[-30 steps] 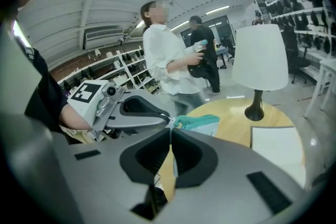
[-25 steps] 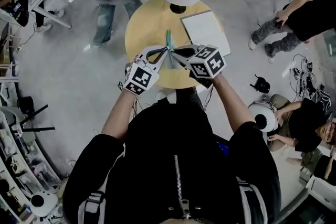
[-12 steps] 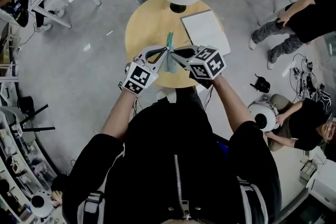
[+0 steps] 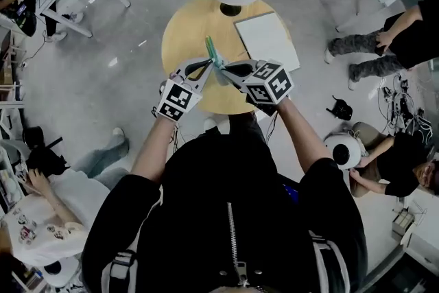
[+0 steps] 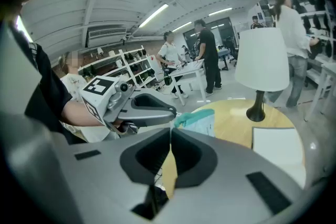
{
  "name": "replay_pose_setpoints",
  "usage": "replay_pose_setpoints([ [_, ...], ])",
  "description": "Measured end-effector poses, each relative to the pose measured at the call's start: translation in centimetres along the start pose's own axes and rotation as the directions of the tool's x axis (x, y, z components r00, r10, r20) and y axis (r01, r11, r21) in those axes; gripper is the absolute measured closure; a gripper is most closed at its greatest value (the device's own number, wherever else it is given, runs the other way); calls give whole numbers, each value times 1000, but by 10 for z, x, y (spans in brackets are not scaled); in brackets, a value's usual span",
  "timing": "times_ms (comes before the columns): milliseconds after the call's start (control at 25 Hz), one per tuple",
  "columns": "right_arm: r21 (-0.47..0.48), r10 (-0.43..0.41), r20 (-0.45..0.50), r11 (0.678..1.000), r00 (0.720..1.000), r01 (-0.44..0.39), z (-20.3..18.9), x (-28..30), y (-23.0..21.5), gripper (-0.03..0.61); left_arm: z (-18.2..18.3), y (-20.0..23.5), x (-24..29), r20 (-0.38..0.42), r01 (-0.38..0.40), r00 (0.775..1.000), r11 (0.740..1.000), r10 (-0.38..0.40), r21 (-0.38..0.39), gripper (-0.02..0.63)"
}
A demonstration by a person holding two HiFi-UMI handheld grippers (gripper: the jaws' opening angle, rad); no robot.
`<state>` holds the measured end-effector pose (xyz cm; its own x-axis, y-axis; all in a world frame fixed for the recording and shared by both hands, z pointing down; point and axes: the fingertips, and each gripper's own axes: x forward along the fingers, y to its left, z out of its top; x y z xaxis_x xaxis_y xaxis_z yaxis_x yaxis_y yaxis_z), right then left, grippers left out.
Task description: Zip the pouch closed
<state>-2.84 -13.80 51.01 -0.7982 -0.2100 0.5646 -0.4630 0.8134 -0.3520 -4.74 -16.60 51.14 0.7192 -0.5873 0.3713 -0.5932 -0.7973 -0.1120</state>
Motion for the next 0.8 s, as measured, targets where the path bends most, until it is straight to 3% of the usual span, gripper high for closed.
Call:
replay_pose_setpoints([
  [440, 2, -2, -7, 1000, 1000, 2, -3, -5, 0, 566, -5, 2, 4, -14, -4, 1000, 1000, 4, -6, 607],
  [800, -2, 4, -11, 1000, 1000, -4, -8, -13, 2, 566, -20, 26, -4, -39, -69, 997, 996, 67, -58, 607],
])
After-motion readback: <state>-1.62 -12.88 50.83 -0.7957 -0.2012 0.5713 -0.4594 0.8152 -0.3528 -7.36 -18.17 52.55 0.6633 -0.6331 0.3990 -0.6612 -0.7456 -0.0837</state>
